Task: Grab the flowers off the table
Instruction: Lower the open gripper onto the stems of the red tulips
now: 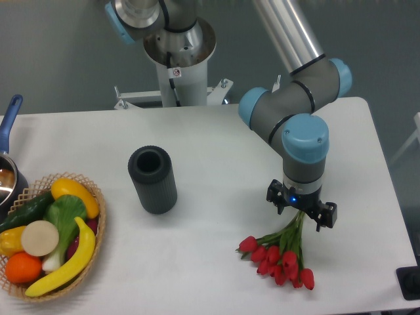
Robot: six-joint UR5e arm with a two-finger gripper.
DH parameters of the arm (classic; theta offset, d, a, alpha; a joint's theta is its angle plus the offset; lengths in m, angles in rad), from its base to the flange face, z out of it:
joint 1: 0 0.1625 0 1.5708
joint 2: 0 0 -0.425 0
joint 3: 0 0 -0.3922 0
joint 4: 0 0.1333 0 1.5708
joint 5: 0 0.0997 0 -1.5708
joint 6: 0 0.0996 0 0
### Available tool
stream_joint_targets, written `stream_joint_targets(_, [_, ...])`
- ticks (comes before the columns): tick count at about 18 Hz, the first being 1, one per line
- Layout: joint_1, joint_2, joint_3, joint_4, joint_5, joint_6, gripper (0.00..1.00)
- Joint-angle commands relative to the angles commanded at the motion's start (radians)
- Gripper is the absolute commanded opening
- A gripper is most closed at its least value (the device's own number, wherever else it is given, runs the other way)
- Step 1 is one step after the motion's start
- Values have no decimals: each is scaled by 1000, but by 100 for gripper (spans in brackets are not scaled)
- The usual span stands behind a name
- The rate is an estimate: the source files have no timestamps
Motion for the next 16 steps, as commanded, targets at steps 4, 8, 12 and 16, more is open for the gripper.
stream_joint_targets(4, [0, -2, 0, 11, 0, 0, 100])
stream_joint_targets(8, [-2, -11, -9, 49, -5, -3, 100])
stream_joint_targets(12, [0, -25, -32, 80, -5, -8, 100])
stream_joint_targets(16, [0, -58, -32, 81, -5, -6, 100])
